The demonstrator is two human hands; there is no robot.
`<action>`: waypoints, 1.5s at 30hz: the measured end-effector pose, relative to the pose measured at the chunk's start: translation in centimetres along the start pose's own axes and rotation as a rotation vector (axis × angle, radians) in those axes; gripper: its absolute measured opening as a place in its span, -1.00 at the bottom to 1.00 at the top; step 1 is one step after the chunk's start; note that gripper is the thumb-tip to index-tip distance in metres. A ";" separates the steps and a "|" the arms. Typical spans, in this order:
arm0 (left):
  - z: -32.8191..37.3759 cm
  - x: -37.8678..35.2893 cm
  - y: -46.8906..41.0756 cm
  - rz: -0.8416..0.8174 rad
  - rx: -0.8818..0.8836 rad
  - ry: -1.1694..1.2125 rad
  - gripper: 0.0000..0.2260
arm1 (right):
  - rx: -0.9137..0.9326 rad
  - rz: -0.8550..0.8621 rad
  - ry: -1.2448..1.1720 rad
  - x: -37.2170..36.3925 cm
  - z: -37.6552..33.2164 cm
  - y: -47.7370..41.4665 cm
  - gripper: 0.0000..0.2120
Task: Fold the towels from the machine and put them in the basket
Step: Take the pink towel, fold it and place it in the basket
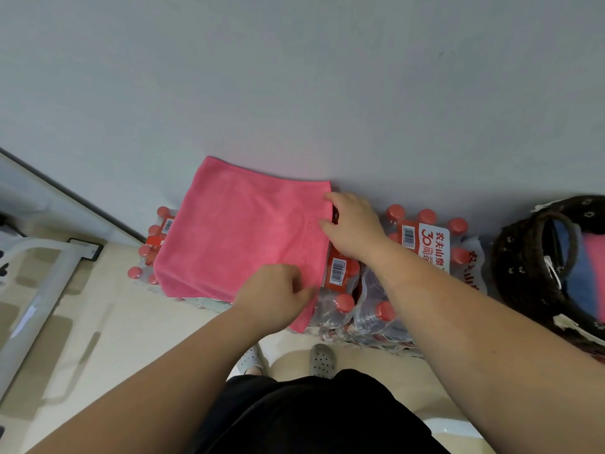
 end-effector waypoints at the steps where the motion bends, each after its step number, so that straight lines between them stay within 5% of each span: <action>1: -0.2 0.6 -0.2 0.023 0.008 0.000 -0.64 | -0.020 0.028 -0.037 0.1 0.1 0.0 -0.52; 8: -3.8 6.9 -2.7 0.267 0.102 0.008 -0.85 | -0.239 0.174 -0.098 0.5 0.2 -1.5 -0.64; 16: -9.2 12.5 -8.9 0.424 0.072 -0.043 -0.63 | -0.437 0.265 -0.021 -0.4 0.0 -3.6 -0.68; 25: -15.0 12.9 -16.5 0.266 0.158 0.048 -0.51 | -0.468 0.369 0.096 -1.6 -2.2 -4.0 -0.84; 29: -15.8 12.8 -18.1 0.272 0.159 0.137 -0.63 | -0.449 0.472 -0.185 -1.5 -2.9 -3.4 -0.94; 34: -16.2 12.6 -18.7 0.307 0.166 0.224 -0.75 | -0.458 0.521 -0.335 -0.7 -3.5 -2.1 -0.79; 40: -15.8 13.6 -18.3 0.326 0.055 0.303 -0.71 | -0.508 0.536 -0.418 0.9 -4.0 -0.2 -0.77; 45: -14.7 15.0 -17.0 0.266 -0.204 0.324 -0.63 | -0.535 0.663 -0.590 2.9 -4.6 1.8 -0.88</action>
Point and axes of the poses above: each hand's wrist, its own y-axis away from the middle knuckle, its own x-axis out of the back of the hand, z = x × y, the point moved 5 cm from there along -y, towards the middle knuckle, and after that the axes turned 12 degrees about z, right-handed, at the moved point
